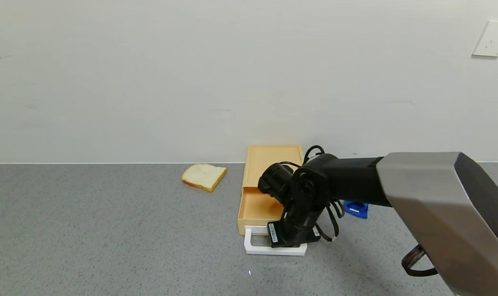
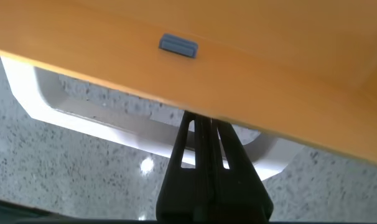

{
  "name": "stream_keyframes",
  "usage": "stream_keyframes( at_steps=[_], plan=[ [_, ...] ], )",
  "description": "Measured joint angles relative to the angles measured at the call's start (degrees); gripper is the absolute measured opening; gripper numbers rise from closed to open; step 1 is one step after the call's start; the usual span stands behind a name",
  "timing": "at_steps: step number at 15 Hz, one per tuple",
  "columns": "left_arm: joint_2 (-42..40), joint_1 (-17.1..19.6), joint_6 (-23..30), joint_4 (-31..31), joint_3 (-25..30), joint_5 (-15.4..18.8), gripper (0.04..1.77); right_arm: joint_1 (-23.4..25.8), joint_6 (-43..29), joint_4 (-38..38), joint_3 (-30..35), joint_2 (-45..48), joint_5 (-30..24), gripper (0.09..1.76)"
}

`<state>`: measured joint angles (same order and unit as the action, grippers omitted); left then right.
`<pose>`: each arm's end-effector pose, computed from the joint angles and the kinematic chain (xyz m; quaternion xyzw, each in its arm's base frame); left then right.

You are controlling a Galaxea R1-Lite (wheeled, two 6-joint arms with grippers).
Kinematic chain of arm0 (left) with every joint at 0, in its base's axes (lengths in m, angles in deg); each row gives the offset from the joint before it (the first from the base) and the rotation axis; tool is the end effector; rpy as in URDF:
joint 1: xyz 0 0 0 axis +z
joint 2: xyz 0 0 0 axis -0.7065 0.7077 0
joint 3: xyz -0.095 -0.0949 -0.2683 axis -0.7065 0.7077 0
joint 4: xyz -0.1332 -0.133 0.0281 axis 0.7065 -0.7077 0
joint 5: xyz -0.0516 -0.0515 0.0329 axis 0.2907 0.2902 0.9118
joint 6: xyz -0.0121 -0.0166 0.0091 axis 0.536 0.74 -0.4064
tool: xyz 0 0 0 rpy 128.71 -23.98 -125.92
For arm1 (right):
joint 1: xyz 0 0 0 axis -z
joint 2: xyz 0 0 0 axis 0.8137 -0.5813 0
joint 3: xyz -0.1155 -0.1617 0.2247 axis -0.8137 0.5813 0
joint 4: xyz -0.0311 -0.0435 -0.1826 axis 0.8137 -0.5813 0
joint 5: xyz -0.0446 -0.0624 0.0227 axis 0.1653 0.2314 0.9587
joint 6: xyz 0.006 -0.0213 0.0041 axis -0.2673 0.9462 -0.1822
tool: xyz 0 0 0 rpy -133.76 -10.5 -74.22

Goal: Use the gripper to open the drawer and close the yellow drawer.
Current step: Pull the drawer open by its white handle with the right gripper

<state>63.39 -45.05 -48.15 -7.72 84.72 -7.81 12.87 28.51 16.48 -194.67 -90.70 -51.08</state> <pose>-0.0229 -0.0002 0.0753 0.0052 0.0007 -0.0054 1.0000 0.3303 0.2937 0.0887 -0.0130 0.6326 0.1233 0.7645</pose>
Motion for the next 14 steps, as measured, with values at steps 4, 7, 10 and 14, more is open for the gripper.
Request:
stream_keyframes(
  at_steps=[4,7,10,14],
  plan=[
    [0.00,0.00,-0.02,0.00,0.00,0.00,1.72,-0.52,-0.57,-0.29,1.11,0.68,0.26,0.12],
    [0.00,0.00,-0.02,0.00,0.00,0.00,1.72,-1.02,-0.61,-1.89,1.79,1.29,0.32,0.12],
    [0.00,0.00,-0.02,0.00,0.00,0.00,1.72,-1.72,-2.15,-3.02,2.01,2.17,0.30,0.12],
    [0.00,0.00,-0.02,0.00,0.00,0.00,1.72,-3.07,-2.23,-3.00,3.91,3.38,0.41,0.12]
  ],
)
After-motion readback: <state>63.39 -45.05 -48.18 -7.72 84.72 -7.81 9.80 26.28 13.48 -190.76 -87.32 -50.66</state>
